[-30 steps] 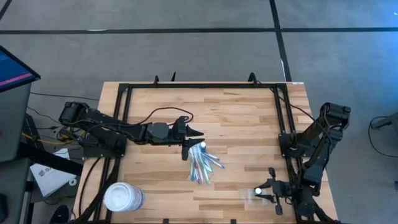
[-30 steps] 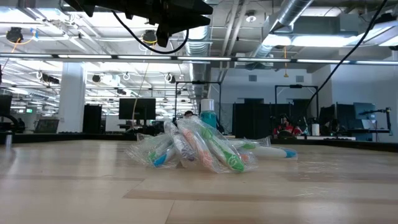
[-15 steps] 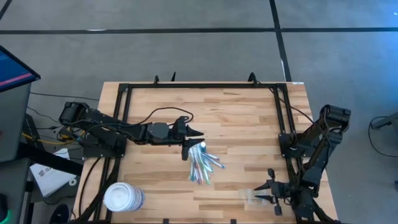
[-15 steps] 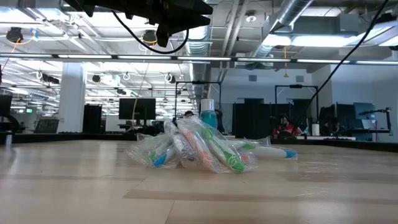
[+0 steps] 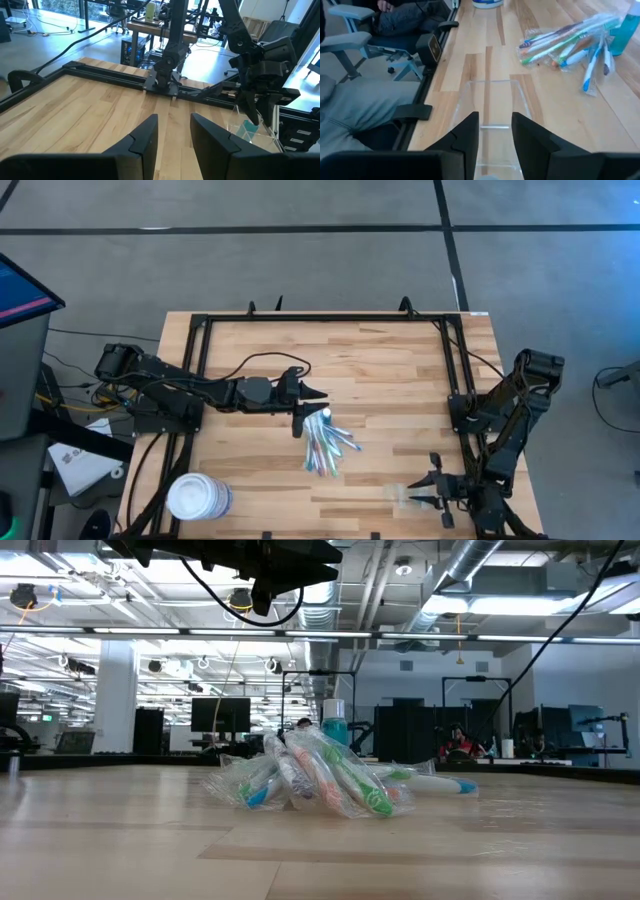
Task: Pick & Place toothbrushing station
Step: Put the blue mouthwash into the transparent organizer
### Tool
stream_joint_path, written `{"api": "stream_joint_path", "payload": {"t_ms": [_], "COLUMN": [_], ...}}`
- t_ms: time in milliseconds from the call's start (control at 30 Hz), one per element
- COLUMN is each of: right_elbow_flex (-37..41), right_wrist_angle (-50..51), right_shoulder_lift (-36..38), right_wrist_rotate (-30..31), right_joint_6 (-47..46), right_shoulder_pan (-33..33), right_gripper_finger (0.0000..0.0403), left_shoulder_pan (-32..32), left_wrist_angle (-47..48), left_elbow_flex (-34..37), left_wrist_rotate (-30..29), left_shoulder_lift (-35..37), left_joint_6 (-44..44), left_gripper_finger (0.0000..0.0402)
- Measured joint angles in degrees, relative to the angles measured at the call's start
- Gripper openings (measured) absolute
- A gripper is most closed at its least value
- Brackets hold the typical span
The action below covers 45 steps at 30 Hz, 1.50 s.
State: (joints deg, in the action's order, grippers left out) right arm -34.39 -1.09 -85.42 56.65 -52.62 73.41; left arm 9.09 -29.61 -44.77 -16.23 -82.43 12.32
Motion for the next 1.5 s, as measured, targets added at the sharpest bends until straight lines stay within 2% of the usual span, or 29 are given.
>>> {"api": "stream_joint_path", "payload": {"t_ms": [233,733,1233,1367,1500], "right_elbow_flex": [0.0,0.0,0.0,0.0,0.0], "right_wrist_angle": [-0.4,0.7,0.7,0.7,0.8], "right_shoulder_lift": [2.1,13.2,15.8,15.8,15.8], "right_wrist_rotate": [0.3,0.4,-0.1,-1.4,-2.9], "right_joint_6": [2.4,20.2,18.8,24.1,24.6], "right_shoulder_pan": [-1.7,-12.5,-27.5,-30.7,-33.4], "right_gripper_finger": [0.0107,0.0107,0.0107,0.0107,0.0107], "left_shoulder_pan": [0.0,-0.1,-0.2,-0.2,-0.1], "left_wrist_angle": [0.0,-0.1,-1.1,-1.1,-1.0], "left_elbow_flex": [0.0,2.8,4.2,4.2,5.6], "left_wrist_rotate": [0.0,0.0,0.0,0.0,0.0], "left_shoulder_lift": [0.0,0.0,0.0,0.0,0.0], "left_joint_6": [0.0,0.2,0.4,0.1,0.1], "left_gripper_finger": [0.0108,0.0108,0.0108,0.0108,0.0108]}}
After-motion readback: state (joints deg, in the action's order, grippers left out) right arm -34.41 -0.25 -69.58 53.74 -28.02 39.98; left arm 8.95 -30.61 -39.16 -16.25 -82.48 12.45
